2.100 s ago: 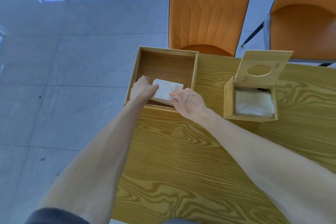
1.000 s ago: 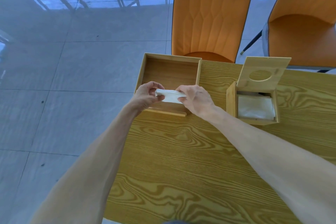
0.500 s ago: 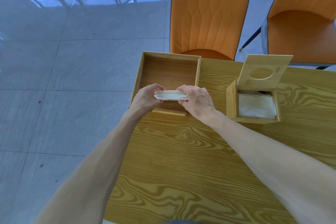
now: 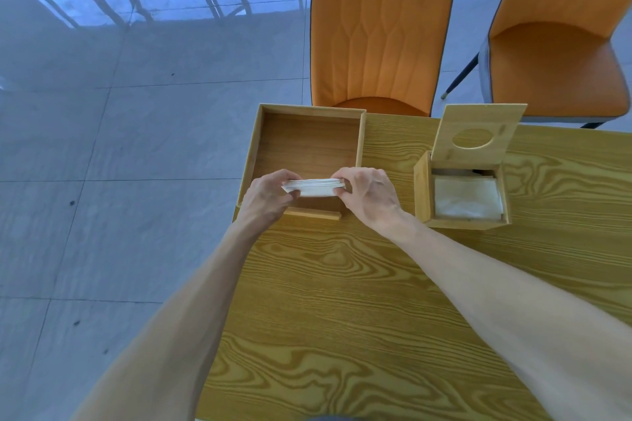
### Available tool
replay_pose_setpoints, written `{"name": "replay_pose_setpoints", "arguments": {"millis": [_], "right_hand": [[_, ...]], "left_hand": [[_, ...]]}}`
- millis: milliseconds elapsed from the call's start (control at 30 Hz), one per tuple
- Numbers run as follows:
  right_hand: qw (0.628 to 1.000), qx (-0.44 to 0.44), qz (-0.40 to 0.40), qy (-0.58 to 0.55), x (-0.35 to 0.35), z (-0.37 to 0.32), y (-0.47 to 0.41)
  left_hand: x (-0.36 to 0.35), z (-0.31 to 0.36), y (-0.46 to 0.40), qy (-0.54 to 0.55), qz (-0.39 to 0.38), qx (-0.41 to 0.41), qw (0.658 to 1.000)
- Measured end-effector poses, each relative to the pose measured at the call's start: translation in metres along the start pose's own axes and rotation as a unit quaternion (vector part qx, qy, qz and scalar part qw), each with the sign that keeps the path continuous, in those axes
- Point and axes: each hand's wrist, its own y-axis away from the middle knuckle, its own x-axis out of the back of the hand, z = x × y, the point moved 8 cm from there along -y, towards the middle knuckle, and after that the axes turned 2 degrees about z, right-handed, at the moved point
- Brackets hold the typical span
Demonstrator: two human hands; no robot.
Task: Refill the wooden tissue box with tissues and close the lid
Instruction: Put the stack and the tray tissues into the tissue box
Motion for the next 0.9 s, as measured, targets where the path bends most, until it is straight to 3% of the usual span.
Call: {"name": "replay_pose_setpoints", "arguments": {"millis": [600, 900], "right_hand": [[0.966, -0.105, 0.109, -0.211, 0.117, 0.095, 0.08], [0.945, -0.186, 0.159, -0.218, 0.153, 0.168, 0.105]], "left_hand": [[-0.065, 0.116, 0.05, 0.17, 0.031, -0.036, 0.984], [-0.118, 0.175, 0.054, 0.197, 0.047, -0.036, 0.979]]}}
